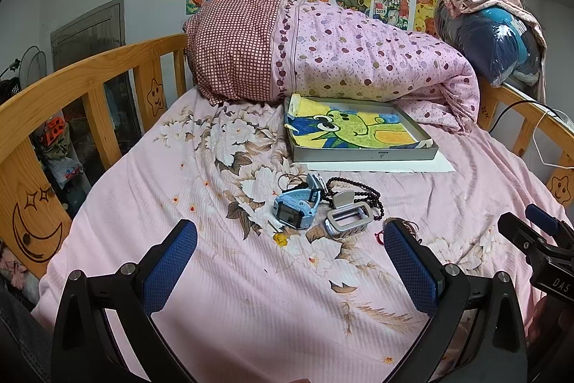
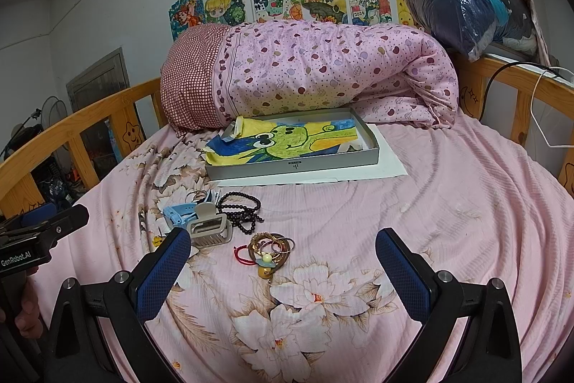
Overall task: Organize jewelry
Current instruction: 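Move both tools down toward the blue smartwatch and white-grey watch, then grasp the blue smartwatch with the left tool while the right tool grasps the white-grey watch, then carry both watches over the grey tray with both tools, then open both tools to drop the watches onto the frog drawing in the tray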
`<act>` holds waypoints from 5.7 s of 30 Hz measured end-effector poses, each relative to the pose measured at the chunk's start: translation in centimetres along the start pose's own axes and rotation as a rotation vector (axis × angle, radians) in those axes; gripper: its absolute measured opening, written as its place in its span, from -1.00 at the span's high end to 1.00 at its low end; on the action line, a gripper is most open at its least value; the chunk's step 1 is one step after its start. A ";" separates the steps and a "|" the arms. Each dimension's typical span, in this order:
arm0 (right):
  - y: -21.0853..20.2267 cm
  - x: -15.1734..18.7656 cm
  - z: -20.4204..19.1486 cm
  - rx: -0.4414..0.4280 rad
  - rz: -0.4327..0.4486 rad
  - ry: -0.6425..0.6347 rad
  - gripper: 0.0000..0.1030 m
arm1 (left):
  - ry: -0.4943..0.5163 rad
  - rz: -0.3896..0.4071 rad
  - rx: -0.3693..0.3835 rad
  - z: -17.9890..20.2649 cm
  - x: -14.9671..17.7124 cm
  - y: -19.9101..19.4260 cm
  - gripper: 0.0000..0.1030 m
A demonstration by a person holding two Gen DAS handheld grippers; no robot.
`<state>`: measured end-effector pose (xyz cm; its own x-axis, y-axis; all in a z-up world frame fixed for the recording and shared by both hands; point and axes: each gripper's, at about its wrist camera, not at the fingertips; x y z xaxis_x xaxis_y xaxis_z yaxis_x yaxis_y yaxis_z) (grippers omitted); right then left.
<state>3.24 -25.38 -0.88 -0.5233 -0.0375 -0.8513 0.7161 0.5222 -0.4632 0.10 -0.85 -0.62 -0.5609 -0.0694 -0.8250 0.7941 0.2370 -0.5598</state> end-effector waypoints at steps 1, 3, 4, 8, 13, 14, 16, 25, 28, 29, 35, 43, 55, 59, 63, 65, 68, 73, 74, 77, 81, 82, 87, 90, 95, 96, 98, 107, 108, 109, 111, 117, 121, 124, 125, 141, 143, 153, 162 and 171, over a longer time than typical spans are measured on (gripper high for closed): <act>0.0 0.0 0.0 0.001 -0.001 0.000 -1.00 | 0.000 0.000 -0.001 0.0 0.0 0.0 -0.98; 0.0 0.0 0.0 0.001 -0.004 0.003 -1.00 | 0.001 -0.002 -0.003 0.0 0.0 0.0 -0.98; 0.2 0.1 0.2 0.005 -0.008 0.005 -1.00 | 0.002 -0.005 -0.005 0.1 0.0 0.0 -0.98; 1.1 0.5 0.9 0.008 -0.069 0.023 -1.00 | -0.011 -0.057 0.005 0.2 0.1 0.6 -0.98; 2.2 0.4 2.4 -0.052 -0.165 0.063 -1.00 | -0.031 -0.148 0.033 -0.7 -0.8 2.1 -0.98; 2.4 0.3 2.5 -0.058 -0.183 0.063 -1.00 | -0.029 -0.162 0.038 -0.8 -1.1 2.5 -0.98; 2.9 0.1 3.1 -0.073 -0.221 0.055 -1.00 | -0.024 -0.186 0.055 -1.3 -1.7 3.2 -0.98; 5.9 -0.1 4.6 -0.114 -0.339 0.039 -1.00 | 0.115 -0.273 0.115 -2.0 -2.5 8.4 -0.98; 7.2 0.1 4.5 -0.134 -0.361 0.028 -1.00 | 0.149 -0.280 0.128 -1.7 -2.1 10.1 -0.98; 7.8 0.3 4.4 -0.144 -0.369 0.029 -1.00 | 0.162 -0.282 0.133 -1.6 -1.9 10.6 -0.98; 10.6 0.4 4.0 -0.200 -0.376 0.031 -0.97 | 0.218 -0.250 0.147 -0.8 -1.5 12.5 -0.98; 15.1 -0.2 4.1 -0.288 -0.417 0.083 -0.16 | 0.236 -0.259 0.187 -0.3 -1.4 16.4 -0.97; 19.4 -1.5 3.9 -0.406 -0.466 0.217 0.15 | 0.202 -0.294 0.258 -0.2 -1.2 19.0 -0.77; 20.6 -0.9 3.5 -0.412 -0.512 0.242 0.31 | 0.194 -0.310 0.280 -0.2 -1.2 19.6 -0.53; 21.2 -0.5 3.6 -0.420 -0.534 0.276 0.36 | 0.190 -0.318 0.303 0.0 -1.1 19.9 -0.42; 21.5 -0.4 3.6 -0.418 -0.541 0.283 0.36 | 0.194 -0.310 0.309 0.1 -1.1 19.9 -0.42; 21.9 -0.4 3.8 -0.416 -0.550 0.299 0.47 | 0.199 -0.311 0.323 0.3 -1.2 20.2 -0.42; 21.7 -0.1 4.3 -0.419 -0.548 0.337 0.64 | 0.208 -0.327 0.338 0.6 -1.0 20.7 -0.28; 21.6 -0.1 4.2 -0.421 -0.545 0.342 0.67 | 0.211 -0.325 0.346 0.7 -1.0 20.7 -0.18; 21.2 -0.2 4.1 -0.429 -0.531 0.352 0.81 | 0.232 -0.320 0.358 1.1 -0.9 20.4 -0.06; 20.6 -0.4 3.8 -0.436 -0.503 0.344 0.86 | 0.233 -0.320 0.354 1.2 -0.8 20.3 -0.06; 20.3 -0.5 3.8 -0.435 -0.491 0.341 0.86 | 0.226 -0.324 0.352 1.1 -0.8 20.3 -0.06; 18.9 -0.9 3.6 -0.427 -0.441 0.313 0.87 | 0.200 -0.343 0.318 0.8 -1.0 19.6 -0.05; 17.7 -1.7 3.8 -0.426 -0.390 0.299 0.89 | 0.167 -0.355 0.304 0.2 -1.2 18.6 -0.05; 16.3 -3.0 4.1 -0.415 -0.330 0.271 0.91 | 0.113 -0.358 0.288 -0.6 -2.0 16.9 -0.04; 16.1 -3.2 4.1 -0.412 -0.325 0.263 0.91 | 0.100 -0.360 0.294 -0.8 -2.1 16.6 -0.04; 15.8 -3.3 4.0 -0.408 -0.317 0.254 0.91 | 0.086 -0.358 0.300 -0.8 -2.5 16.2 -0.04; 14.4 -4.1 4.0 -0.409 -0.283 0.230 0.91 | 0.080 -0.329 0.347 0.1 -3.3 14.1 -0.04; 14.3 -4.2 4.0 -0.407 -0.279 0.230 0.91 | 0.079 -0.321 0.355 0.2 -3.5 13.7 -0.04; 14.3 -4.3 4.1 -0.405 -0.275 0.229 0.91 | 0.080 -0.314 0.361 0.2 -3.6 13.5 -0.04; 14.2 -4.4 4.1 -0.400 -0.270 0.225 0.91 | 0.086 -0.293 0.375 0.4 -3.9 12.9 -0.04; 14.7 -4.4 4.0 -0.402 -0.292 0.222 0.91 | 0.167 -0.296 0.338 1.5 -4.0 12.7 -0.04; 14.7 -4.3 4.0 -0.407 -0.290 0.227 0.91 | 0.130 -0.335 0.382 1.0 -3.3 13.2 -0.04; 14.7 -5.1 4.2 -0.412 -0.273 0.229 0.91 | 0.104 -0.297 0.392 0.7 -4.3 12.5 -0.04; 14.8 -5.4 4.3 -0.416 -0.267 0.229 0.91 | 0.099 -0.285 0.387 0.6 -4.7 12.2 -0.04; 25.0 -14.7 9.0 -0.410 -0.206 0.218 0.91 | -0.035 -0.155 0.340 2.5 -14.4 22.5 -0.04; 26.6 -14.6 9.6 -0.414 -0.222 0.231 0.91 | -0.036 -0.165 0.341 3.1 -14.7 24.5 -0.04; 30.2 -12.4 11.6 -0.353 -0.277 0.251 0.90 | -0.019 -0.244 0.321 5.0 -13.3 30.0 -0.04; 28.8 -11.6 12.3 -0.267 -0.280 0.181 0.36 | 0.027 -0.314 0.290 5.5 -11.9 30.7 -0.05; 23.8 -12.1 13.4 -0.213 -0.199 0.186 -0.13 | -0.014 -0.239 0.273 4.7 -13.0 26.9 -0.41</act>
<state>32.79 -23.90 -4.94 -0.7321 -0.0104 -0.6811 0.4896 0.6871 -0.5368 29.81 1.90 -5.33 -0.7363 -0.1057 -0.6683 0.6754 -0.0549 -0.7354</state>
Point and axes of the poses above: each gripper's, at about its wrist camera, not at the fingertips, and y roughly the way its jaws point, z to its right, x to its underside, and after that the axes turned 14 degrees about -x, right-handed
